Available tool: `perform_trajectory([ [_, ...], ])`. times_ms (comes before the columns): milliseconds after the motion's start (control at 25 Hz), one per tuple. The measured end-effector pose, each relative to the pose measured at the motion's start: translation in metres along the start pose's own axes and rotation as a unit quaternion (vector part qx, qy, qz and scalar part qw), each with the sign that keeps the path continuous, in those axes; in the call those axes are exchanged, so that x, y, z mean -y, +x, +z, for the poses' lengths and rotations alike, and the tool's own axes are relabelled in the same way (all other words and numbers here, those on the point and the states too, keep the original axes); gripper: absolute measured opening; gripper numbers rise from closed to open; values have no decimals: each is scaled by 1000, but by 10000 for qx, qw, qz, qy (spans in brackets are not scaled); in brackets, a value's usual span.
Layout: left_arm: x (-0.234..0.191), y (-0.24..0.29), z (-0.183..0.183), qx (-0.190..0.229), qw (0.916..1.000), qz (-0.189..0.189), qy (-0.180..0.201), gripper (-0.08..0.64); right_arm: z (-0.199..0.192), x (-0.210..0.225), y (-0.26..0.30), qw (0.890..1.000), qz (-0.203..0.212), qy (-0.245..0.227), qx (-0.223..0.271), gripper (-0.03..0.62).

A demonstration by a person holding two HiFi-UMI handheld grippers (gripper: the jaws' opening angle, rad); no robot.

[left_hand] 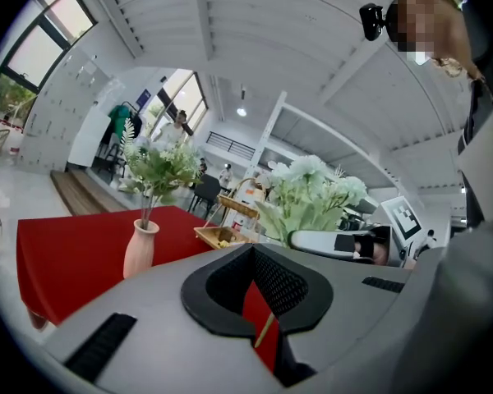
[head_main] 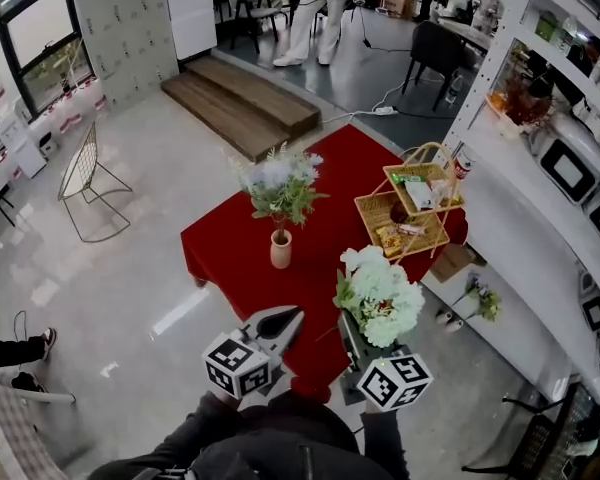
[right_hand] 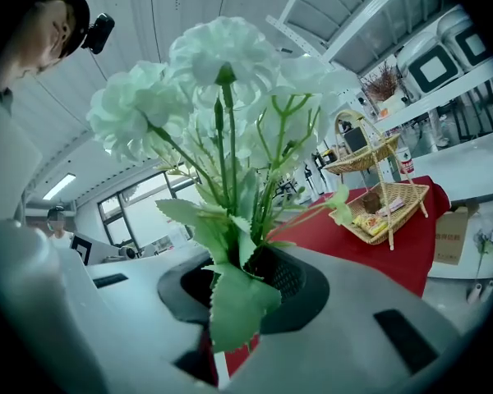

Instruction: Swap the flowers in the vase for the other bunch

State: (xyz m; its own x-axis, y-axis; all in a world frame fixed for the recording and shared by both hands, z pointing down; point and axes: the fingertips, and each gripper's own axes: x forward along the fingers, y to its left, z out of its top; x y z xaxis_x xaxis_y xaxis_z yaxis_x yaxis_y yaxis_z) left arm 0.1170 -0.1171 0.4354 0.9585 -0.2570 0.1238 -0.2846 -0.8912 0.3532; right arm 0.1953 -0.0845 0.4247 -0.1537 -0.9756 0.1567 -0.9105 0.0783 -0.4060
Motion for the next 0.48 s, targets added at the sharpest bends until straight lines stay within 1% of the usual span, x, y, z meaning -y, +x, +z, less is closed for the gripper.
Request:
perform_trajectory([
  [240,-14,15,-1,12,10000,-62,-37,8,-4,7,20,9999,50,27,-119,71],
  [360,-15,16,-6,-32,9999,-88,-90,8,-13,7,17,9996,12,29,-264,71],
  [480,-16,14,-11,-35,9999,-67,-129,8,-20,7,15,9995,-20,54,-302,71],
])
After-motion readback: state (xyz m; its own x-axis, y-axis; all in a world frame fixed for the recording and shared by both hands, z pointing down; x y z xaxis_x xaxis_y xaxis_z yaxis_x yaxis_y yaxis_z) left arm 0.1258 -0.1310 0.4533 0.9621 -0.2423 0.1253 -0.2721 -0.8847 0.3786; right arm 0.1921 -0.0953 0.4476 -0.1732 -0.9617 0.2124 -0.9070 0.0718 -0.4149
